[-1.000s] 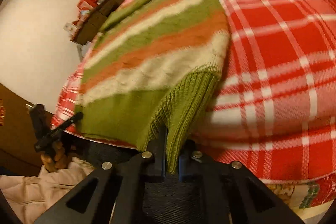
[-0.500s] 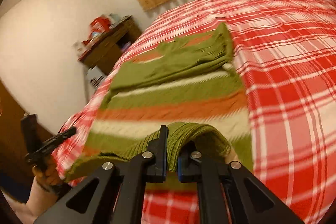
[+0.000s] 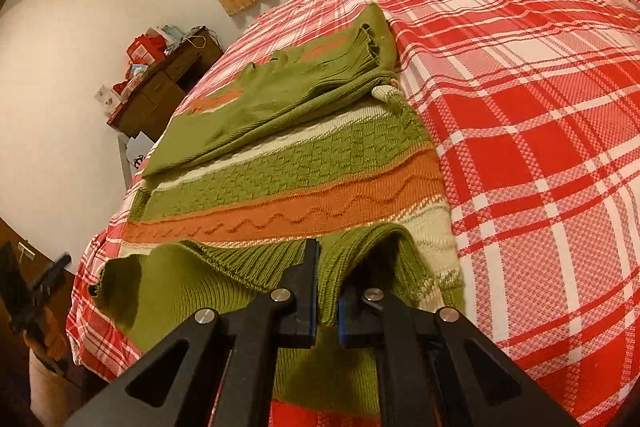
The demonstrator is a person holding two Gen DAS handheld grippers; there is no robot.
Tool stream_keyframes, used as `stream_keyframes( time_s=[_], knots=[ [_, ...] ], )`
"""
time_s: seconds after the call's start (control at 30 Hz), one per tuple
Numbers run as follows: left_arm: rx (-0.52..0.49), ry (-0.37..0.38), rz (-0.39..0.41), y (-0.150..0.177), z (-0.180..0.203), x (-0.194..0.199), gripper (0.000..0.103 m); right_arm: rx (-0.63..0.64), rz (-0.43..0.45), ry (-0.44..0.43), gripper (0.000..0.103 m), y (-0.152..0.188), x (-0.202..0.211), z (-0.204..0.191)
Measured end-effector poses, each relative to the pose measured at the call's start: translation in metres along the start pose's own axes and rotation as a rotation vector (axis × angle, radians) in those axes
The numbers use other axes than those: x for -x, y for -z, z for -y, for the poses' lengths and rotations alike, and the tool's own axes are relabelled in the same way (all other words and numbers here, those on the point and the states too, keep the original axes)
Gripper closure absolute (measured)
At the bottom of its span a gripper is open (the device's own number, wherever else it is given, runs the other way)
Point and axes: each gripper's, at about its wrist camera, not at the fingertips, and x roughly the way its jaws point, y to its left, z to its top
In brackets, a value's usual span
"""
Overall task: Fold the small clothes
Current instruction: 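Lift the hem with both tools and fold it toward the collar, then open the right tool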
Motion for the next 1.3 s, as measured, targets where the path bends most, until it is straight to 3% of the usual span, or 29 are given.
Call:
stream_keyframes(
  time_s=[0.17, 0.3, 0.37, 0.4, 0.47, 0.5, 0.53, 0.6, 0.63, 0.67, 0.73, 0.8, 0.9, 0.97, 1.03, 1.1, 1.3],
  knots=[
    [-0.097, 0.057, -0.031, 0.001, 0.036, -0.036, 0.019, -0.006, 0.003, 0.0, 0.097, 0.0, -0.001, 0.0],
    [-0.203, -0.007, -0.105, 0.003, 0.06, -0.078, 0.021, 0.004, -0.004, 0.003, 0.097, -0.001, -0.001, -0.001],
    [-0.163, -0.002, -0.153, 0.003, 0.056, -0.095, 0.051, 0.011, -0.013, -0.002, 0.096, -0.004, 0.001, -0.002],
    [-0.108, 0.032, -0.171, 0.001, 0.049, -0.101, 0.071, 0.014, -0.014, -0.013, 0.096, -0.006, 0.002, -0.003],
    [0.031, 0.103, -0.143, -0.003, 0.03, -0.098, 0.077, 0.006, 0.013, -0.064, 0.093, -0.01, 0.012, -0.004],
    [0.102, 0.139, -0.124, -0.004, 0.02, -0.096, 0.085, -0.012, 0.049, -0.122, 0.091, -0.012, 0.02, -0.002],
    [0.157, 0.164, -0.118, -0.004, 0.013, -0.095, 0.086, -0.028, 0.076, -0.163, 0.084, -0.014, 0.027, -0.001],
    [0.206, 0.168, -0.129, -0.001, 0.007, -0.099, 0.086, -0.057, 0.134, -0.211, 0.056, -0.017, 0.04, 0.003],
    [0.201, 0.157, -0.138, 0.0, 0.008, -0.101, 0.086, -0.067, 0.18, -0.213, 0.034, -0.019, 0.05, 0.005],
    [0.19, 0.155, -0.134, 0.0, 0.01, -0.101, 0.086, -0.068, 0.217, -0.211, 0.027, -0.019, 0.058, 0.006],
    [0.169, 0.152, -0.135, 0.0, 0.015, -0.099, 0.086, -0.052, 0.264, -0.192, 0.027, -0.021, 0.074, 0.01],
    [0.167, 0.146, -0.135, 0.002, 0.017, -0.099, 0.083, -0.023, 0.267, -0.121, 0.027, -0.02, 0.082, 0.012],
    [0.181, 0.167, -0.131, 0.0, 0.016, -0.101, 0.077, 0.091, 0.208, -0.016, 0.027, -0.012, 0.077, 0.004],
    [0.173, 0.17, -0.129, -0.002, 0.013, -0.105, 0.072, 0.146, 0.171, 0.021, 0.027, -0.009, 0.067, -0.004],
    [0.173, 0.182, -0.128, -0.003, 0.015, -0.106, 0.06, 0.214, 0.139, 0.041, 0.027, -0.005, 0.053, -0.012],
    [0.17, 0.181, -0.126, -0.004, 0.019, -0.106, 0.056, 0.286, 0.108, 0.078, 0.027, -0.006, 0.037, -0.021],
    [0.167, 0.133, -0.114, -0.005, 0.026, -0.106, 0.06, 0.397, 0.009, 0.135, 0.027, -0.008, -0.015, -0.033]
  ],
)
